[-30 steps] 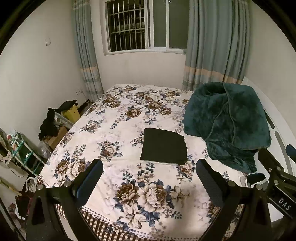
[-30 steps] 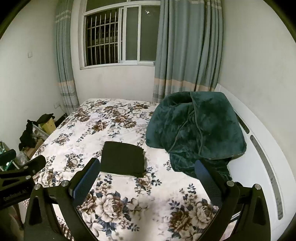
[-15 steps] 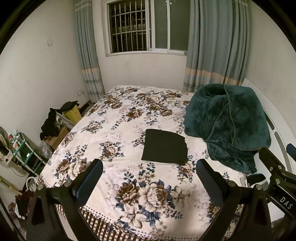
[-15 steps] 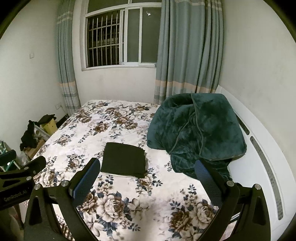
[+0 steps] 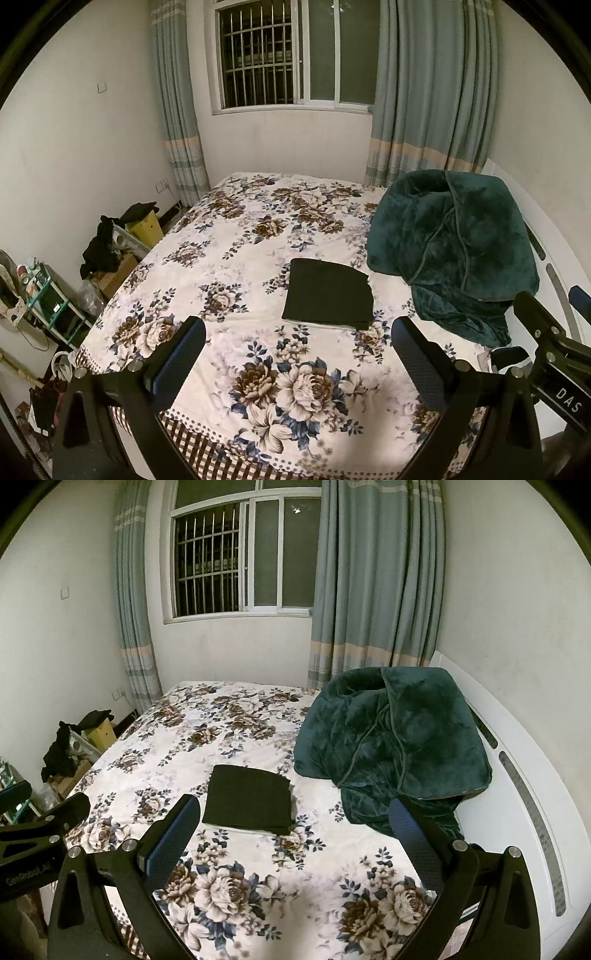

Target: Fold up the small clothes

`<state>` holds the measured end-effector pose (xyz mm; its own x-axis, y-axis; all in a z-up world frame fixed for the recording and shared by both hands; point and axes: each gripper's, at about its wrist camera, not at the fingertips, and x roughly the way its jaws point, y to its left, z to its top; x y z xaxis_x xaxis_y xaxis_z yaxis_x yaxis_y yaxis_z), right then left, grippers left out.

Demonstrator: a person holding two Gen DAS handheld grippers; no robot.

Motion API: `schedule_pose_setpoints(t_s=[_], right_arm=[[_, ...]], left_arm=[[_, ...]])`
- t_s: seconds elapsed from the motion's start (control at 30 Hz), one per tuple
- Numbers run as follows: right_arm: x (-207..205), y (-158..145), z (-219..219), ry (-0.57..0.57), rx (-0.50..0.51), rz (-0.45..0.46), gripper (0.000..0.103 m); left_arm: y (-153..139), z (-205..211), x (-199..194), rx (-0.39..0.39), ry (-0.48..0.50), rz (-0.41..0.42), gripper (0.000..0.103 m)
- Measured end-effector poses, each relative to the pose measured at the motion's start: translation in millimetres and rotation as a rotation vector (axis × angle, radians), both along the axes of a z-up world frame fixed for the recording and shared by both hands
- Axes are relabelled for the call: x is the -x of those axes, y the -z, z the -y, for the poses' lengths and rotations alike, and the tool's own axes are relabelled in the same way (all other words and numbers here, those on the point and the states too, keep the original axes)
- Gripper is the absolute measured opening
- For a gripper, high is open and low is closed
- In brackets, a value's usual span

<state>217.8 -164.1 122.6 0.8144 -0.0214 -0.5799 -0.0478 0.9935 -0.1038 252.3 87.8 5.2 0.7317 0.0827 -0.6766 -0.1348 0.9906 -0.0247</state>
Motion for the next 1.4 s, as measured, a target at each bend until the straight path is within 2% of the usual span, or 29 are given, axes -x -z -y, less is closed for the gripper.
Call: schedule_pose_setpoints(t_s=[1.4], right_arm=[[11.8, 4.1, -8.4, 0.003, -0.006, 0.004, 0.103]], left_arm=[[3.6, -1.5, 7.3, 0.0, -0.006, 0.007, 0.103]])
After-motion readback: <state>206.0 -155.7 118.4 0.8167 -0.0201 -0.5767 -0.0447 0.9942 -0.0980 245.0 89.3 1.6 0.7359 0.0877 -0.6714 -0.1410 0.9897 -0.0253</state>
